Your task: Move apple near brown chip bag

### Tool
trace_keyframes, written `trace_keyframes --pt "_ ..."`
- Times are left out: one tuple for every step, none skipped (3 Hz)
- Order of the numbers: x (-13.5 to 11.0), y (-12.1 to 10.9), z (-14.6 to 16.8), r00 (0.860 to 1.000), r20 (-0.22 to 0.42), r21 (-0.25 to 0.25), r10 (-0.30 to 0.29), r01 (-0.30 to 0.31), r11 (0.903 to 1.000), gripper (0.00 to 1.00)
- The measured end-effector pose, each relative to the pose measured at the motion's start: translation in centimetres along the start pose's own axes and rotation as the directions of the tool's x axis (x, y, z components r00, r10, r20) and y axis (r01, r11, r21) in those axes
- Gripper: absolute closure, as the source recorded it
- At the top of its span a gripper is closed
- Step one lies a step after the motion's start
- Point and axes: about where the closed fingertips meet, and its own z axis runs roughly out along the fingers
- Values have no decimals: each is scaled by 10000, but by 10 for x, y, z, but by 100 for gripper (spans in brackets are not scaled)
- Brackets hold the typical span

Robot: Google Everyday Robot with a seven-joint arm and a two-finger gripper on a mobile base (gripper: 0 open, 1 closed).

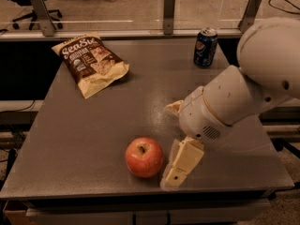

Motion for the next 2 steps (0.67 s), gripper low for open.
trace_keyframes --pt "-15 10 11 9975 700 -230 -41 57 9997 0" --pt "-29 20 18 9909 1342 -596 39 41 9982 17"
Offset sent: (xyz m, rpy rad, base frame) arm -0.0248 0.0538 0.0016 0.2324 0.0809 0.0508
